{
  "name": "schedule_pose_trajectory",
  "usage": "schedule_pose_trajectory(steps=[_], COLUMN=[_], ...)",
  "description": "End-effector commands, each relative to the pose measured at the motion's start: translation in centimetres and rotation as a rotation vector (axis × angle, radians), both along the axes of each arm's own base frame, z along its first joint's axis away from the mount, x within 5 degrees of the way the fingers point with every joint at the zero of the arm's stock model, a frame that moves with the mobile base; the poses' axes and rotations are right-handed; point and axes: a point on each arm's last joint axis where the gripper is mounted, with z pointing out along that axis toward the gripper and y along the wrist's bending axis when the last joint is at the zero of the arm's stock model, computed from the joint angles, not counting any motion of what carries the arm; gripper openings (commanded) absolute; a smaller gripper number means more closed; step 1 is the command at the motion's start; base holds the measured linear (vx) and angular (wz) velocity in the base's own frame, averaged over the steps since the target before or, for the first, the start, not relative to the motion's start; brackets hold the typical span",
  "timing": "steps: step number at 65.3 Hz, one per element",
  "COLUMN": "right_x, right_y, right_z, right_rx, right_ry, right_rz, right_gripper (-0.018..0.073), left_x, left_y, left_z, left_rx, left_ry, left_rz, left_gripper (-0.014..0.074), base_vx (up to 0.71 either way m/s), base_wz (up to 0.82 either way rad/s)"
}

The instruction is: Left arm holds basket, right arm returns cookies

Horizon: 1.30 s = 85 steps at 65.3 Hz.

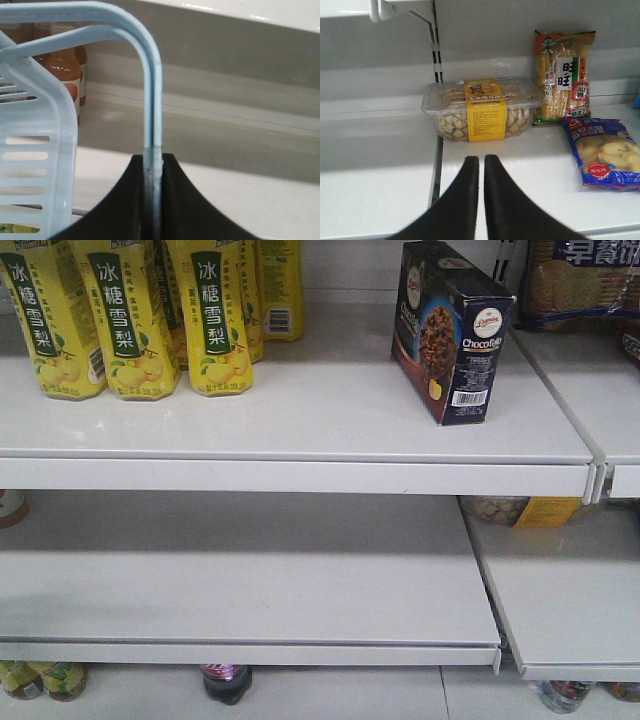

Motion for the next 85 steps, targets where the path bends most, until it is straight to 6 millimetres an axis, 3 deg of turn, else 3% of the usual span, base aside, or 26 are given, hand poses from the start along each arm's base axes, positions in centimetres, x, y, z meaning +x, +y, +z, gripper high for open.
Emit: schedule_pose_trajectory(steps=[1,85], right_x=[0.04,0.04], right_y=[-0.02,-0.02], right_z=[0.09,0.09], right_rx=[-0.019,-0.019], right_ry=[-0.063,-0.063], right_rz=[-0.003,-0.003], right_gripper=[-0.0006,-0.0006], left_x=[-0.15,-0.15], left_y=[-0.12,-0.12], left_z=[2.03,2.03], left_rx=[0.039,0.039], left_ry=[-0.146,-0.146], left_rz=[-0.018,-0.018], left_gripper=[-0.0003,-0.0003], base_vx=[0.00,0.00], base_wz=[0.00,0.00])
